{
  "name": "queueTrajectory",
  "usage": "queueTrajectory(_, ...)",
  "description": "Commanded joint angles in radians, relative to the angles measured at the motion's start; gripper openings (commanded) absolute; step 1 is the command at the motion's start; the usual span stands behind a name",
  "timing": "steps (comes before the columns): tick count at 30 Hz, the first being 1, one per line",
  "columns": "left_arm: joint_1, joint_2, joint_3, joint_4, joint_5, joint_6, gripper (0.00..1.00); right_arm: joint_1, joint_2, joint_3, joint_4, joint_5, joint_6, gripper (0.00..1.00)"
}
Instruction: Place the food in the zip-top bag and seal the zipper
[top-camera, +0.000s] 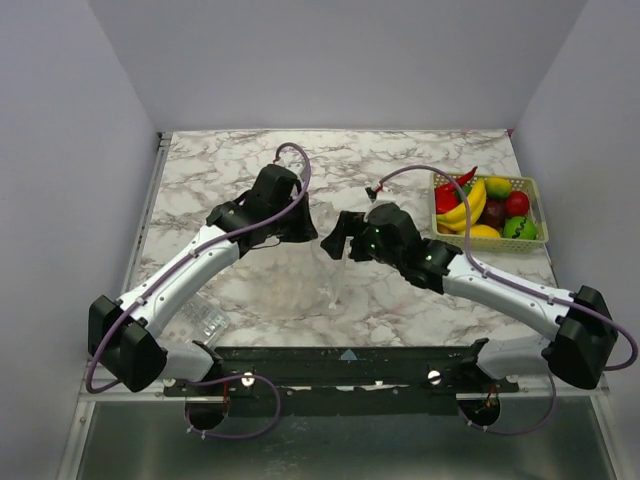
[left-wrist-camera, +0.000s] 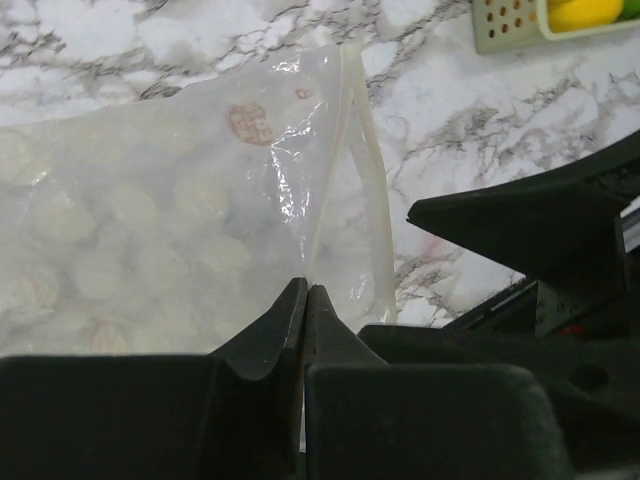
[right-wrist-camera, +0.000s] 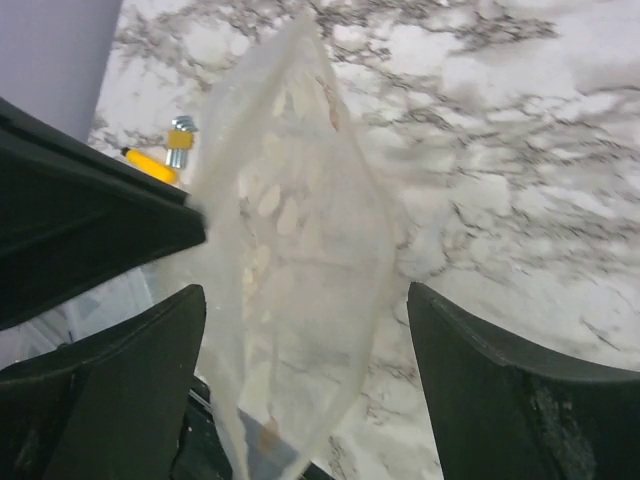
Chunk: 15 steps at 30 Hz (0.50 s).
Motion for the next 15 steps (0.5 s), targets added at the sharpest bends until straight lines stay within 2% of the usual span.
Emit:
queueTrajectory(1,0.001,-0.035,-0.016,0.07,0.138,0.156,0.0,-0.01,-0.086,-0.019,-0.198,0.131,0.08,0.88)
queueTrajectory(4,0.001,-0.04,-0.034,0.085,0.154,0.172,0.0,-0.019,-0.104,-0.053,-0.188,0.143,0.091,0.89)
queueTrajectory(8,0.001,-0.039,-0.038,0.087,0.195,0.182,0.0,-0.019,-0.102,-0.087,-0.108,0.102,0.111,0.82)
queueTrajectory(10,0.001,-0.045,-0.038,0.088,0.206,0.183,0.0,-0.019,-0.09,-0.102,-0.057,0.073,0.126,0.75)
queueTrajectory(12,0.001,-0.053,-0.043,0.096,0.218,0.185,0.0,-0.019,-0.071,-0.106,-0.007,0.038,0.133,0.62)
queueTrajectory(15,0.002,-0.069,-0.06,0.117,0.232,0.182,0.0,-0.019,-0.045,-0.101,0.049,-0.012,0.128,0.52)
